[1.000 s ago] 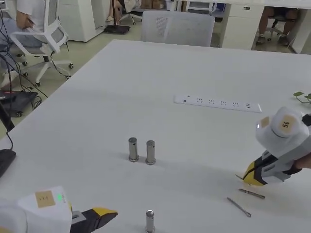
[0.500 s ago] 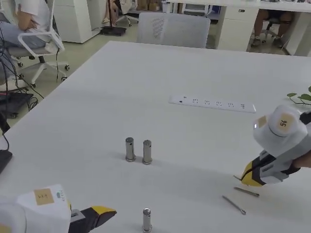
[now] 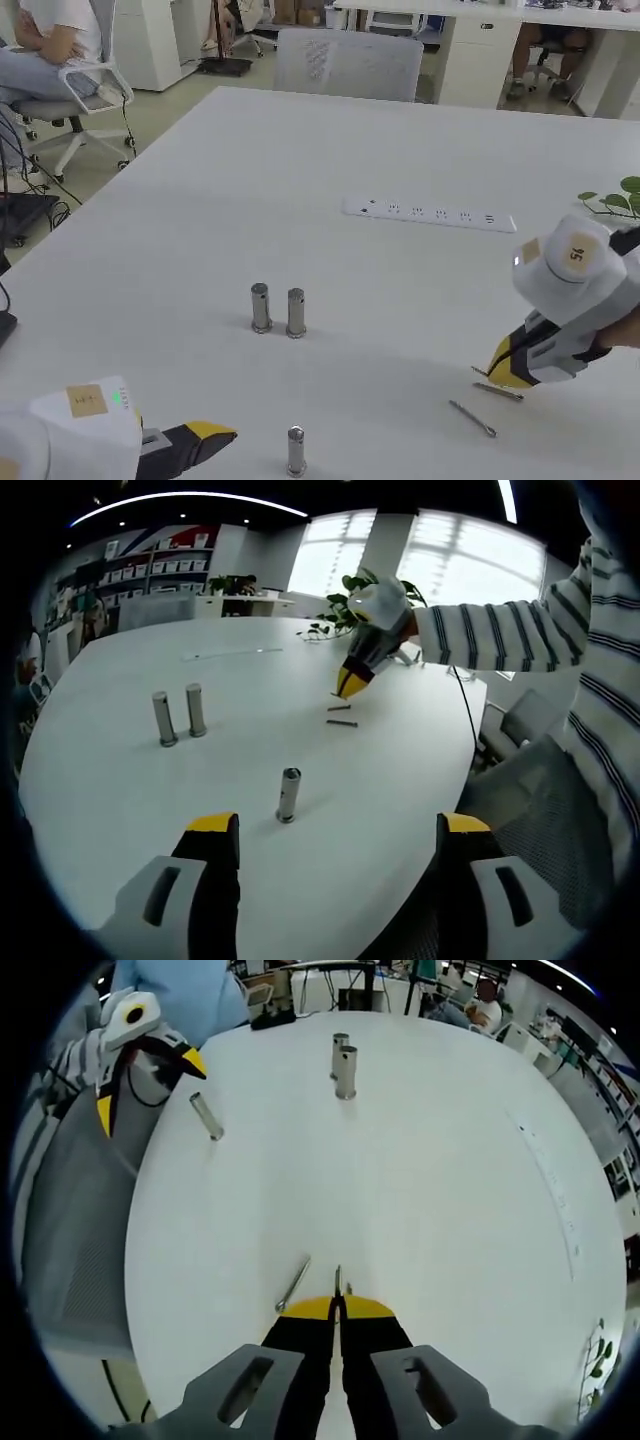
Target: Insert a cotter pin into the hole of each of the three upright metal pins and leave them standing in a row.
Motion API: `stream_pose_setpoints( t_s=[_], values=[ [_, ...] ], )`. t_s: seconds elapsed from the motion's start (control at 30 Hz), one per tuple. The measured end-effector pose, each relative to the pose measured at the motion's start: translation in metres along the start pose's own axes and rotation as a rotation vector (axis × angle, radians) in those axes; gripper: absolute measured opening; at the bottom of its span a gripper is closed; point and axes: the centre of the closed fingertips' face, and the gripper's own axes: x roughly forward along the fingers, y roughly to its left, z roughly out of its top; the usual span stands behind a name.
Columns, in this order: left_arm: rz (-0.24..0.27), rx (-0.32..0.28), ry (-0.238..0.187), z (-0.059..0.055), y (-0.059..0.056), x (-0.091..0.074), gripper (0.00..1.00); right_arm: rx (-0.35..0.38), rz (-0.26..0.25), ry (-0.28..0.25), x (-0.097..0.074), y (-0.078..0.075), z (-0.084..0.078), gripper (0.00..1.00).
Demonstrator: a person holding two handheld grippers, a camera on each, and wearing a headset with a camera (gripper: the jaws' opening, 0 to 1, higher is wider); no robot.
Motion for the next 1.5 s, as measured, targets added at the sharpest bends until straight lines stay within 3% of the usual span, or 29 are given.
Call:
stream_pose_setpoints(
  t_s=[0.33, 0.53, 1.5],
  values=[
    [-0.010, -0.009, -0.011, 0.004, -0.003, -0.001, 0.79, -0.013, 0.014, -0.011, -0.004, 0.010, 0.003, 0.02],
    [-0.013, -0.007, -0.008, 0.003, -0.004, -0.001, 0.78, 0.000, 0.039, -0.041, -0.007, 0.023, 0.011, 0.02],
    [-0.035, -0.005, 0.000, 0.003, -0.010, 0.000, 0.76, -0.056, 0.087, -0.037, -0.017, 0.084, 0.013, 0.02]
  ],
)
